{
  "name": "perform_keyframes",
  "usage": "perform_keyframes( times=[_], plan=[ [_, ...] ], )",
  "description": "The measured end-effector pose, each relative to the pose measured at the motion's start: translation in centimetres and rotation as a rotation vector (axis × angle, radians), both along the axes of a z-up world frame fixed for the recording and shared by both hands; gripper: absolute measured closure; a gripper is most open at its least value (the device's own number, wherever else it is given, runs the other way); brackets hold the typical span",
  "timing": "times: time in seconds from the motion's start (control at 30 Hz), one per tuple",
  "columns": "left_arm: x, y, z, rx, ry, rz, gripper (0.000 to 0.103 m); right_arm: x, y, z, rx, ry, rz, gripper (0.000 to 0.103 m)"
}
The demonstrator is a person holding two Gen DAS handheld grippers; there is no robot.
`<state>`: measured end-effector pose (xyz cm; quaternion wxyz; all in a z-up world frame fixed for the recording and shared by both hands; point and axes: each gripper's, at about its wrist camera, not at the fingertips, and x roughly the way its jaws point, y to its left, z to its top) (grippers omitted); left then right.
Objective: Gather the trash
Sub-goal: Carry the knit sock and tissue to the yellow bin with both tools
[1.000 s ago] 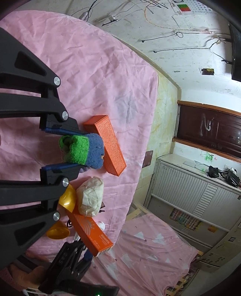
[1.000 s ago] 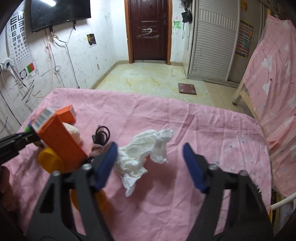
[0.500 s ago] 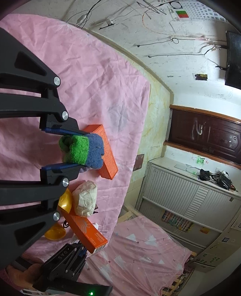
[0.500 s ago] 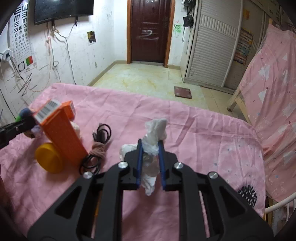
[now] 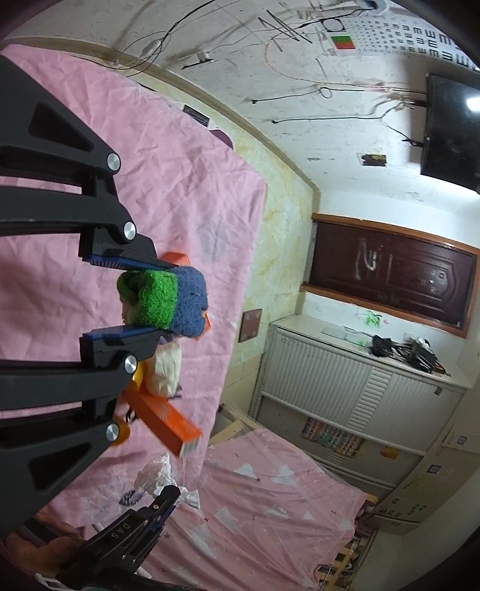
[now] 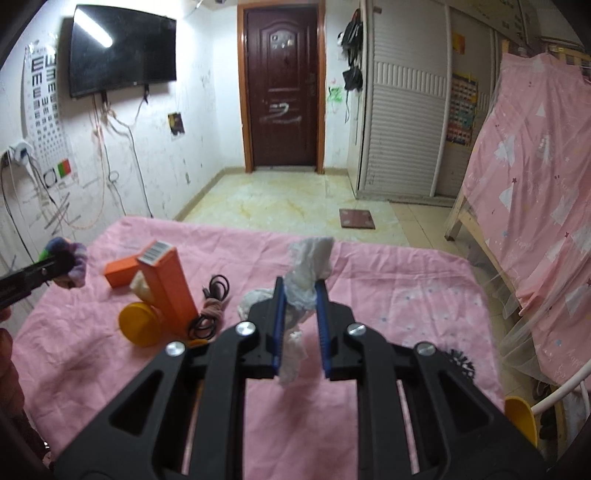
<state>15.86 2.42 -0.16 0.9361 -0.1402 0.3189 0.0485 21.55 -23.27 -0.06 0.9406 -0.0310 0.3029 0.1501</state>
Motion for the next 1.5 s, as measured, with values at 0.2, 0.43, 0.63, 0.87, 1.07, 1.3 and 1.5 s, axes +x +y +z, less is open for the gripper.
perform_keyframes(
  times=[0.2, 0.43, 0.63, 0.87, 1.07, 1.3, 1.5],
  plan=[
    [-1.3, -2.4, 1.7, 0.025, -0.034, -0.041, 0.085, -2.6, -3.4, 2.0, 0.052, -0.060, -0.041, 0.088],
    [-1.8, -5.3, 2.8, 0.043, -0.050, -0.089, 0.085, -5.2, -8.1, 3.0, 0.109, -0.095, -0.105, 0.088],
    [-2.0, -8.2, 3.2, 0.070, -0.056, -0.130, 0.085, -6.9, -11.9, 3.1, 0.145, -0.120, -0.165, 0.088],
    [-2.0, -11.3, 3.2, 0.095, -0.049, -0.176, 0.085, -8.1, -15.5, 2.5, 0.181, -0.121, -0.223, 0.088],
    [-2.0, -13.8, 3.2, 0.120, -0.046, -0.210, 0.085, -8.9, -18.2, 2.0, 0.208, -0.124, -0.269, 0.088],
    [-2.0, -16.6, 3.2, 0.136, -0.041, -0.253, 0.085, -9.9, -22.2, 1.1, 0.226, -0.122, -0.358, 0.088],
    [-1.9, -19.2, 3.1, 0.150, -0.037, -0.296, 0.085, -10.1, -25.0, 0.0, 0.255, -0.103, -0.409, 0.088]
  ],
)
